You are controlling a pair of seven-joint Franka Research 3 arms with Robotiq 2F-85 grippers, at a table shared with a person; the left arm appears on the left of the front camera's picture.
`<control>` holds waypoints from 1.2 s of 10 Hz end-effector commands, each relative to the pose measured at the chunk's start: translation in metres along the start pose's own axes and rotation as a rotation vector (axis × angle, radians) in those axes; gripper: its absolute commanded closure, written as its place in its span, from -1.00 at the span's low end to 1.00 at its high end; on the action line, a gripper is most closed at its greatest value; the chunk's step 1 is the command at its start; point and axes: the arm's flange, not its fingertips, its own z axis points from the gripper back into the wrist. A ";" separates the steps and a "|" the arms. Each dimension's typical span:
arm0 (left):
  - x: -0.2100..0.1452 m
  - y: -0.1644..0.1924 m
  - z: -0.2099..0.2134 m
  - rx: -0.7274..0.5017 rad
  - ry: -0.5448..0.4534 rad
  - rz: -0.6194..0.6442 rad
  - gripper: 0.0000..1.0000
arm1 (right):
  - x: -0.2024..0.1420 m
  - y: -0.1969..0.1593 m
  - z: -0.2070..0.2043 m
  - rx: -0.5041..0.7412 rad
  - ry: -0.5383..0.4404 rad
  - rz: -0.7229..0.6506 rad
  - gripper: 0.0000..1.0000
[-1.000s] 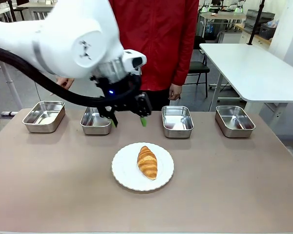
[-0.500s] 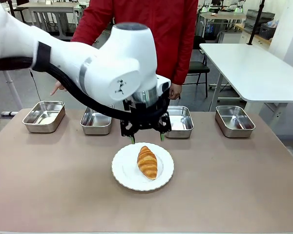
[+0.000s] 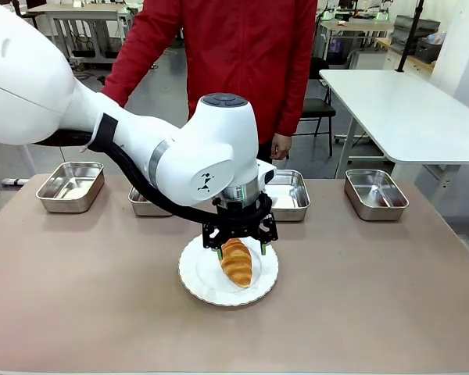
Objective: Place the bread in the container.
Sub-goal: Place the Butter Roll into the Airtight Container indicated by the human.
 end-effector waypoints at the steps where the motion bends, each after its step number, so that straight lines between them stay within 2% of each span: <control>1: -0.002 -0.003 0.007 -0.010 -0.010 0.000 -1.00 | 0.000 0.001 0.000 -0.001 0.000 0.001 -1.00; 8: 0.015 0.008 -0.017 0.038 0.004 0.015 -1.00 | 0.000 0.001 0.000 -0.001 0.000 0.001 -1.00; 12: 0.023 0.003 -0.032 0.060 -0.003 -0.005 -1.00 | 0.000 0.001 0.000 -0.001 0.000 0.001 -1.00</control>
